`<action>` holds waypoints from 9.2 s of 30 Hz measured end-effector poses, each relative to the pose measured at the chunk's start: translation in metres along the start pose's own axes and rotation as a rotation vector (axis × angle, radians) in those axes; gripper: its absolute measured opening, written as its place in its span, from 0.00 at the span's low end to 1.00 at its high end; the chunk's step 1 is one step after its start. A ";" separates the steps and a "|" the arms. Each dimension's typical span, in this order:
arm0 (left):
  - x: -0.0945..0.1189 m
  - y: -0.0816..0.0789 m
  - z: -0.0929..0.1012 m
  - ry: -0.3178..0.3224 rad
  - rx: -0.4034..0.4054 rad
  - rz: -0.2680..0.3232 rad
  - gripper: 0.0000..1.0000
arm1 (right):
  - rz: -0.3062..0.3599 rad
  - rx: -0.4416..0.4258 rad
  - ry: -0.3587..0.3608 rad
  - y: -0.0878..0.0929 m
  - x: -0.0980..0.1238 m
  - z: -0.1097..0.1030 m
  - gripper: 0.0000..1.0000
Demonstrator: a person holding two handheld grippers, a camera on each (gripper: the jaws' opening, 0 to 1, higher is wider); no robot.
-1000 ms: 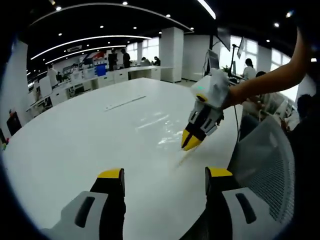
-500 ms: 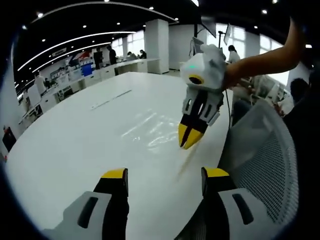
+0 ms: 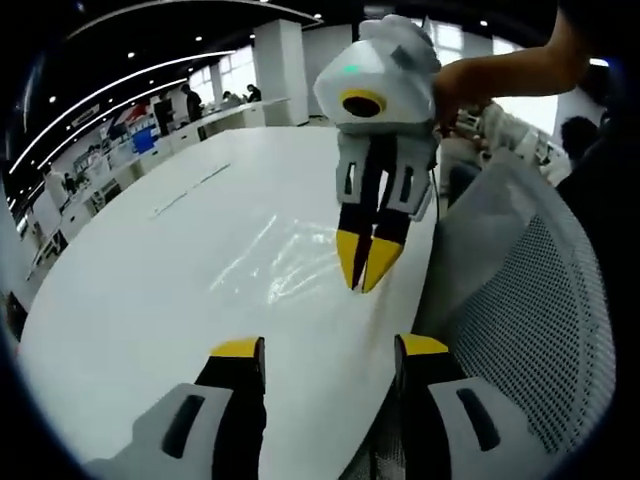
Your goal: Open the resealable bag by pulling the two sides of the seal apart until the entire bag opening is separated and visibly accessible.
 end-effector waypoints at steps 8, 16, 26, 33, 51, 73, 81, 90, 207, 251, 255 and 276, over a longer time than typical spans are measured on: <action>-0.002 0.006 0.009 0.031 -0.084 -0.045 0.40 | -0.007 0.042 -0.035 -0.012 -0.004 -0.011 0.00; -0.008 0.010 0.021 0.056 -0.181 -0.082 0.33 | -0.014 0.065 -0.058 -0.018 -0.008 -0.018 0.00; -0.011 0.007 0.030 0.094 -0.267 -0.093 0.16 | -0.027 0.096 -0.091 -0.020 -0.011 -0.029 0.00; -0.012 0.008 0.029 0.109 -0.276 -0.105 0.01 | -0.028 0.101 -0.089 -0.023 -0.015 -0.030 0.00; -0.006 0.005 0.020 0.113 -0.241 -0.053 0.00 | -0.011 0.187 0.039 -0.030 -0.015 -0.021 0.00; -0.003 -0.004 0.017 0.103 -0.286 -0.041 0.00 | -0.018 0.226 0.080 -0.035 -0.014 -0.015 0.00; -0.002 -0.004 0.019 0.114 -0.242 -0.027 0.00 | -0.024 0.256 0.093 -0.033 -0.014 -0.015 0.00; 0.001 -0.008 0.019 0.128 -0.230 -0.013 0.00 | -0.006 0.226 0.100 -0.028 -0.010 -0.014 0.00; 0.019 -0.042 0.010 0.033 -0.291 0.084 0.00 | 0.063 0.029 0.403 0.000 0.041 -0.011 0.00; 0.002 -0.043 0.030 0.099 -0.401 -0.032 0.00 | 0.026 0.165 0.375 -0.027 0.024 -0.018 0.00; 0.003 -0.045 0.028 0.091 -0.360 -0.011 0.00 | 0.032 0.174 0.394 -0.028 0.027 -0.017 0.00; 0.003 -0.046 0.032 0.082 -0.307 0.005 0.00 | 0.035 0.161 0.399 -0.019 0.029 -0.018 0.00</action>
Point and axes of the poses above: the point that each gripper's makers call its tool centre point, and the gripper's own axes: x roughly backward along the fingers, z roughly to its right, y roughly out of its underside, the point moved 1 cm from there along x, roughly backward along the fingers, and after that the axes turned 3 degrees about -z, right-handed, at the moved point
